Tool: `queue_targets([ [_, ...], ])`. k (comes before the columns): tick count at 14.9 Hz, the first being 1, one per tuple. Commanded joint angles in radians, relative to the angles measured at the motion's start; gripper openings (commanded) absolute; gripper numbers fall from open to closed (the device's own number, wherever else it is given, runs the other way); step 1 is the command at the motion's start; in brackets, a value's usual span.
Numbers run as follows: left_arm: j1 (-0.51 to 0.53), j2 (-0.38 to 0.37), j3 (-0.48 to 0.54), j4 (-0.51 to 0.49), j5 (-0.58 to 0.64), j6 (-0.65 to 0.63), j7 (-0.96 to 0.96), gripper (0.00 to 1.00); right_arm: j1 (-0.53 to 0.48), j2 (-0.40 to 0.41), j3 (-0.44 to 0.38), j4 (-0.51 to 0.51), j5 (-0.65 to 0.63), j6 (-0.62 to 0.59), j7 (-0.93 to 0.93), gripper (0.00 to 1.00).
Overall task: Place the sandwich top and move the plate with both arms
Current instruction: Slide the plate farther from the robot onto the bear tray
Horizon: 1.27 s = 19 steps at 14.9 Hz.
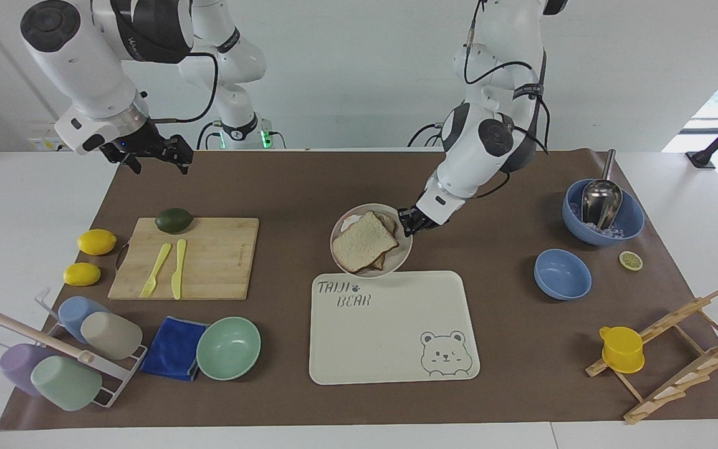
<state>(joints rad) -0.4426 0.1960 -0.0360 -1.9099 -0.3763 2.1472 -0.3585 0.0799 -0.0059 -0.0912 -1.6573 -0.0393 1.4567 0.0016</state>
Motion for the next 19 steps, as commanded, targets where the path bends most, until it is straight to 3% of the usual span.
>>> queue_targets([
  [1,0.056,0.075,-0.007,0.101,-0.033,-0.027,0.029,0.00,-0.009,-0.025,0.001,-0.029,0.024,0.017,0.004,1.00],
  [3,0.059,0.141,-0.002,0.187,-0.071,-0.027,0.027,0.00,-0.009,-0.025,0.001,-0.029,0.024,0.017,0.004,1.00],
  [8,0.077,0.265,-0.004,0.270,-0.064,0.037,0.049,0.00,-0.009,-0.025,0.001,-0.029,0.024,0.017,0.004,1.00],
  [10,0.087,0.279,-0.004,0.273,-0.067,0.043,0.090,0.00,-0.009,-0.025,0.001,-0.029,0.024,0.017,0.004,1.00],
  [13,0.104,0.345,-0.004,0.386,-0.064,0.017,0.113,0.00,-0.009,-0.025,0.001,-0.029,0.024,0.017,0.004,1.00],
  [19,0.099,0.371,-0.004,0.384,-0.072,0.054,0.342,0.00,-0.009,-0.025,0.001,-0.029,0.024,0.017,0.004,1.00],
])
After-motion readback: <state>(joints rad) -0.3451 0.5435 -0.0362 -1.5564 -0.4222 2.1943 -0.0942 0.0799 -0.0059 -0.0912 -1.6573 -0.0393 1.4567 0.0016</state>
